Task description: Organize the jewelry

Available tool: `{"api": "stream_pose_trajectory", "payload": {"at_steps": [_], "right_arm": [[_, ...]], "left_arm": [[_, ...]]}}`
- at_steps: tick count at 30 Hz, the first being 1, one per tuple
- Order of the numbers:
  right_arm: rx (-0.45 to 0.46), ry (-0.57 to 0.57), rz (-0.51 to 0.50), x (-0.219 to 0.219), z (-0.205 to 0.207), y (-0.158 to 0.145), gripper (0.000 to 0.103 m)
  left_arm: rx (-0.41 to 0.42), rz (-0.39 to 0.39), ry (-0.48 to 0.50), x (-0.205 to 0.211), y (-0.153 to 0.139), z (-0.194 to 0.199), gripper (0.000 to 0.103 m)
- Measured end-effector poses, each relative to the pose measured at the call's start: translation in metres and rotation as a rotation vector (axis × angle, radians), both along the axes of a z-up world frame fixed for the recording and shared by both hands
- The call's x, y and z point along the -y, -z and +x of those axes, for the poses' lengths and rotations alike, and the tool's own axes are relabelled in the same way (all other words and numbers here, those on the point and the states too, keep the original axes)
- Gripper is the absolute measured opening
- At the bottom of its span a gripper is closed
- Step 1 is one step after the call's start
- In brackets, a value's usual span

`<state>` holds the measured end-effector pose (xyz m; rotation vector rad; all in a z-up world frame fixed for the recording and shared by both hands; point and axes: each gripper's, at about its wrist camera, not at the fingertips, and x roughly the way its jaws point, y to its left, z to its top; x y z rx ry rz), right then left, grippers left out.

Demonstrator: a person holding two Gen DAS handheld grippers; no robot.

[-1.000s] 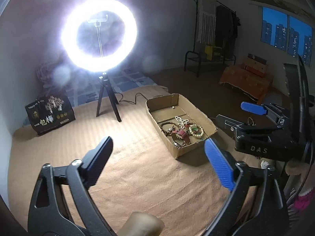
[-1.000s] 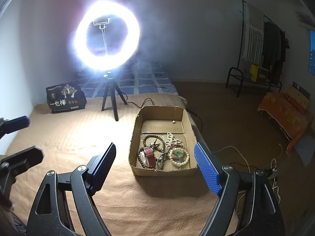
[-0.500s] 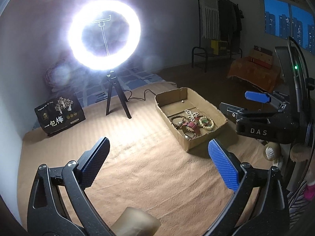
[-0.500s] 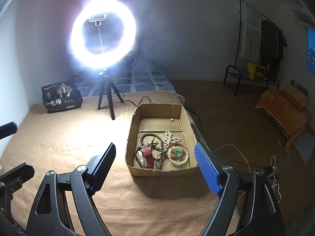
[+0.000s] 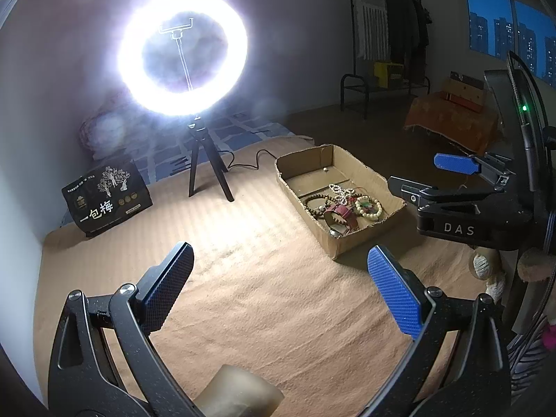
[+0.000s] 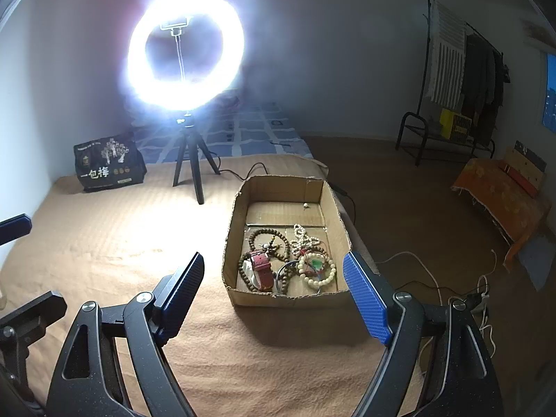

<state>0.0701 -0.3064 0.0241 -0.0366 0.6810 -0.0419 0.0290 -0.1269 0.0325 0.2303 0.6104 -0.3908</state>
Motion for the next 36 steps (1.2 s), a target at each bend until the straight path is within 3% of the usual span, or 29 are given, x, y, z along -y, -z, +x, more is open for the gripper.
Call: {"api": "stream_pose_trajectory", "payload": {"at_steps": [36], "right_arm": [[-0.03, 0.001, -0.011, -0.0036, 0.0022, 0.0064, 0.082]], "left_arm": [[-0.004, -0.009, -0.002, 0.0018, -0.0009, -0.0003, 0.102]]}}
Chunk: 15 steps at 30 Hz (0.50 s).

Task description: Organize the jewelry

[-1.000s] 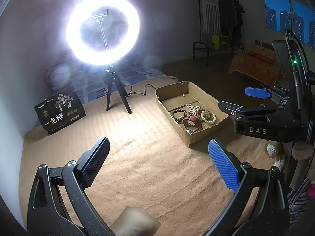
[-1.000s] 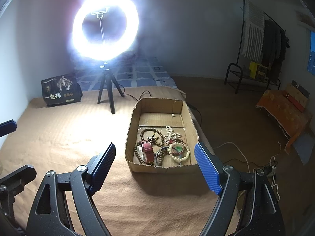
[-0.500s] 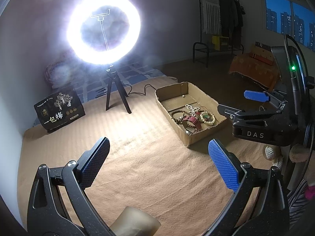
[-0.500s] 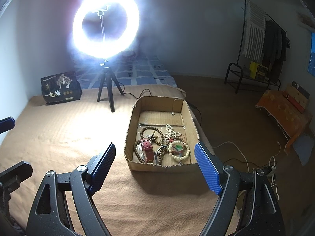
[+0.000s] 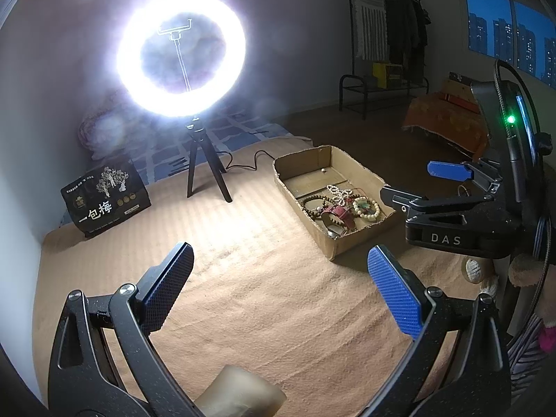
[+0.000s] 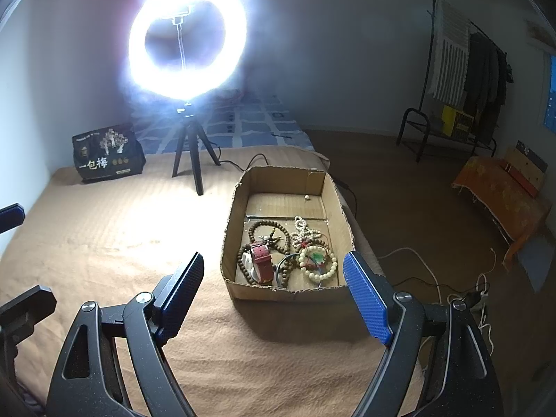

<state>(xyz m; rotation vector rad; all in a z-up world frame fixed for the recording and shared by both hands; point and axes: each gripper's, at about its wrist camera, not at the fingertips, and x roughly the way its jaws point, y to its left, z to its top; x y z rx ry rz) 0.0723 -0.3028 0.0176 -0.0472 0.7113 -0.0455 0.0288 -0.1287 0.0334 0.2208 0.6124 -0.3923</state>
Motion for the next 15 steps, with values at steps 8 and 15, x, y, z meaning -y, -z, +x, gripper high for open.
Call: {"api": "stream_pose_trajectory", "payload": {"at_steps": [8, 15], "right_arm": [[-0.005, -0.003, -0.005, -0.0011, 0.0008, 0.0015, 0.082], [-0.012, -0.008, -0.011, -0.0034, 0.0007, 0.0024, 0.082]], "left_arm": [[0.008, 0.005, -0.013, -0.0017, -0.0032, 0.0008, 0.102], [-0.004, -0.01, -0.023, -0.0049, -0.0021, 0.0018, 0.102]]}}
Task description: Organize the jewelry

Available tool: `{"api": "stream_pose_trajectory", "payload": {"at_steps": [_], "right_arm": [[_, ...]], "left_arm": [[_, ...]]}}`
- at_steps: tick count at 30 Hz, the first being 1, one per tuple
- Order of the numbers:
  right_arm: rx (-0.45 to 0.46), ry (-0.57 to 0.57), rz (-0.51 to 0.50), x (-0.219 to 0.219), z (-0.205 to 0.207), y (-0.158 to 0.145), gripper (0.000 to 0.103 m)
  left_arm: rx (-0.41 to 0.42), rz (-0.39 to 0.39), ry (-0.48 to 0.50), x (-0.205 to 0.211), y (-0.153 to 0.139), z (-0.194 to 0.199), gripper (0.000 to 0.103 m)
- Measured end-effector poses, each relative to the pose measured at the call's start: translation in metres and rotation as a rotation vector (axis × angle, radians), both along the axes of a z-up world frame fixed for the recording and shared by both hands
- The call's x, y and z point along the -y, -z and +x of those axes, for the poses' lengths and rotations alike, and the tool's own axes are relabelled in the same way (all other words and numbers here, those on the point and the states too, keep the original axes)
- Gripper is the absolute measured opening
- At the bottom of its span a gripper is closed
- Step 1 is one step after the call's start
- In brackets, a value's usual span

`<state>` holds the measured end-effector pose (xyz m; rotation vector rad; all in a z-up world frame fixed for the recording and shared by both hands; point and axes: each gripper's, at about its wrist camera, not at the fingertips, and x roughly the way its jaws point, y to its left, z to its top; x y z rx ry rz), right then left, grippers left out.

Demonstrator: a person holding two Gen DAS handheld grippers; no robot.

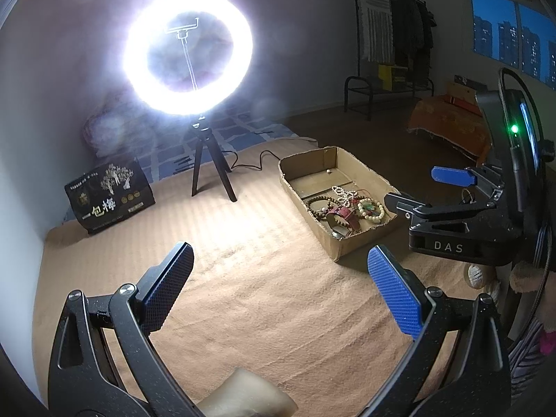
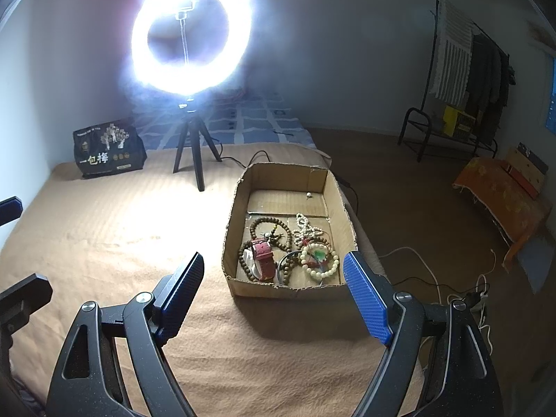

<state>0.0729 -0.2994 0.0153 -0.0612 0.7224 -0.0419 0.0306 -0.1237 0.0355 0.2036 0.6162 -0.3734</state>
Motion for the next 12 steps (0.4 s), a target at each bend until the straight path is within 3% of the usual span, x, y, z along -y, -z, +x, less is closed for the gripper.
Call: {"api": "stream_pose_trajectory", "payload": {"at_steps": [12], "right_arm": [[-0.01, 0.0, -0.017, -0.0028, 0.0001, 0.0034, 0.082]], "left_arm": [[-0.034, -0.033, -0.051, -0.0078, 0.0076, 0.0082, 0.102]]}}
